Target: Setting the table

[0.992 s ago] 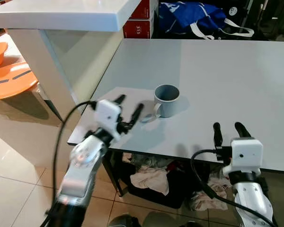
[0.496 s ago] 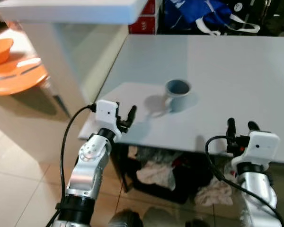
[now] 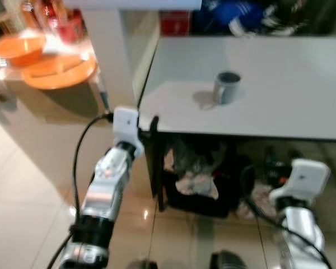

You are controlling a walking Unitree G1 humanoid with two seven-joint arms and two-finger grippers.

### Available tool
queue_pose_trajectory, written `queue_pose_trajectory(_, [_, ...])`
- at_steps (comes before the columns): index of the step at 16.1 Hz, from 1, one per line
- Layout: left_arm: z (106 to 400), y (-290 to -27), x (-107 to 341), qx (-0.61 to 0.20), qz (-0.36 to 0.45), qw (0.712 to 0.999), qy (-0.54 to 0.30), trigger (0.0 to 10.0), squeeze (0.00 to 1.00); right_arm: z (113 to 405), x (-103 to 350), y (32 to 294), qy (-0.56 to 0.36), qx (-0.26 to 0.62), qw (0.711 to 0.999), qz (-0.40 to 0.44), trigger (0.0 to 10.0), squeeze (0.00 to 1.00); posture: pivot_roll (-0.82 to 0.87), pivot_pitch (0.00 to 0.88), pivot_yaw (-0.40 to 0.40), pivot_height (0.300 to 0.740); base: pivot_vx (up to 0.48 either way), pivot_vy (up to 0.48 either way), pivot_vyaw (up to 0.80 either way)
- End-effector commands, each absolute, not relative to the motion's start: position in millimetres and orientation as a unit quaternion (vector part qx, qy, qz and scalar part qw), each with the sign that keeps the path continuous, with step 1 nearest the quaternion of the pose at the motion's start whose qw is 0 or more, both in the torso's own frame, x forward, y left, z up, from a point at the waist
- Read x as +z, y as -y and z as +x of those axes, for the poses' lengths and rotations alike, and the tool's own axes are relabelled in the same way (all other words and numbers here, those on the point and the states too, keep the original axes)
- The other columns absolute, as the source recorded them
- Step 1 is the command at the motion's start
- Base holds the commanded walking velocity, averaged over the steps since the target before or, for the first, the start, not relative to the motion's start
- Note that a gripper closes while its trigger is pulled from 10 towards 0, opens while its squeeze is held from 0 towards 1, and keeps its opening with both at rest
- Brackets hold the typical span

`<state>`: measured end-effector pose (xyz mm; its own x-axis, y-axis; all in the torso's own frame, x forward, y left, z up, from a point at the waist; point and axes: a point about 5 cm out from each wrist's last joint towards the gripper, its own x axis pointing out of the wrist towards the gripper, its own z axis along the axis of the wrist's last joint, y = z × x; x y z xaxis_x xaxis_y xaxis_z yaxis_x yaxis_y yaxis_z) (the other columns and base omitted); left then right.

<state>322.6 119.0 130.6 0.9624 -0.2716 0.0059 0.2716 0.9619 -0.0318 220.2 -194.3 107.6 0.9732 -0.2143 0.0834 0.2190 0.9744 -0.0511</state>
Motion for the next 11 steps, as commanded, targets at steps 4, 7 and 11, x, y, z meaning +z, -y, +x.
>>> queue_pose_trajectory(4, [327.7,-114.4,133.4,-0.139,0.001,0.990,0.008,10.0,0.00,220.8,111.1,194.3,0.047,-0.100,0.993,-0.047,10.0,0.00,-0.06,0.000,0.092,0.707,0.000,0.480,0.00])
queue_pose_trajectory(7, [325.4,-110.4,133.8,-0.151,-0.001,0.988,0.017,10.0,0.00,219.4,112.0,190.7,0.052,-0.088,0.993,-0.056,10.0,0.00,-0.06,0.000,0.092,0.707,0.000,0.000,0.00])
queue_pose_trajectory(11, [325.7,-108.1,133.5,-0.162,-0.012,0.987,0.015,10.0,0.00,217.9,110.6,189.0,0.051,-0.085,0.993,-0.059,10.0,0.00,-0.06,0.000,0.097,0.707,0.375,0.265,0.00])
